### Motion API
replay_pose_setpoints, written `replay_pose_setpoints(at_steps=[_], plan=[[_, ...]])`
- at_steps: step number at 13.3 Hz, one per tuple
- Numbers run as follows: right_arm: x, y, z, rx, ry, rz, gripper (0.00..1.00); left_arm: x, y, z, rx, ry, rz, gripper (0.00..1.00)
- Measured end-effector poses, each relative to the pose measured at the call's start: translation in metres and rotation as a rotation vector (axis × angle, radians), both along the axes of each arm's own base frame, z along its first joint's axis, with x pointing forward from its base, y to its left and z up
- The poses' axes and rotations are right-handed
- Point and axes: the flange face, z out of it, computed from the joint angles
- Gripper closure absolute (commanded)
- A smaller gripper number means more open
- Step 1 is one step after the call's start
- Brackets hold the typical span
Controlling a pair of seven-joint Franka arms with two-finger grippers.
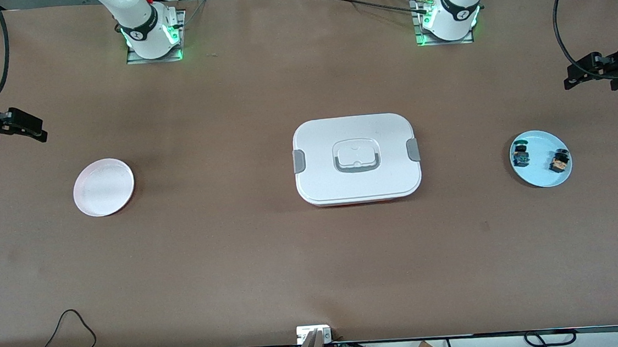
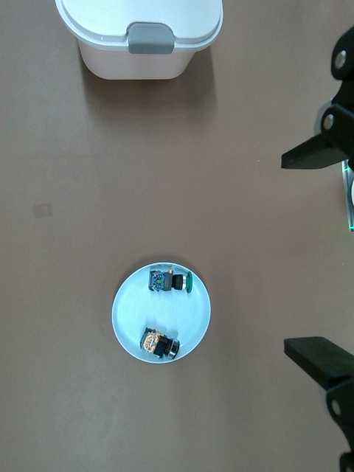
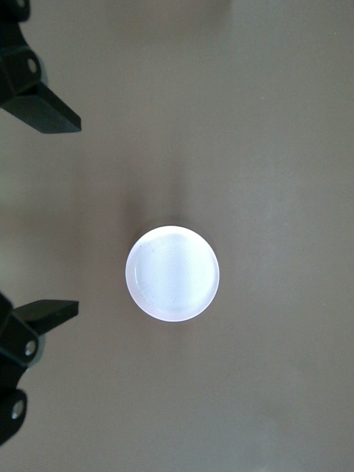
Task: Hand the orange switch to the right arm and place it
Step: 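Move the left gripper toward the light-blue plate of switches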
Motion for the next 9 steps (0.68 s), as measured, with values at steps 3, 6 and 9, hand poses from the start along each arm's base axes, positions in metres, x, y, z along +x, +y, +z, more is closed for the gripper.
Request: replay_pose_setpoints(at_steps=[3, 6, 9], plan=[[-0.008, 0.000, 0.000, 0.000, 0.005, 0.000, 0.00, 0.000, 0.000, -0.001, -0.001, 0.008, -0.001, 0.00], [-0.014, 0.000, -0.003, 0.000, -0.003, 0.000, 0.00, 0.003, 0.000, 0.002, 0.001, 0.003, 0.000, 0.00], [-0.018, 0.000, -0.002, 0.001, -0.005, 0.000, 0.00, 0.008, 0.001, -0.001, -0.001, 0.032, -0.001, 0.00]])
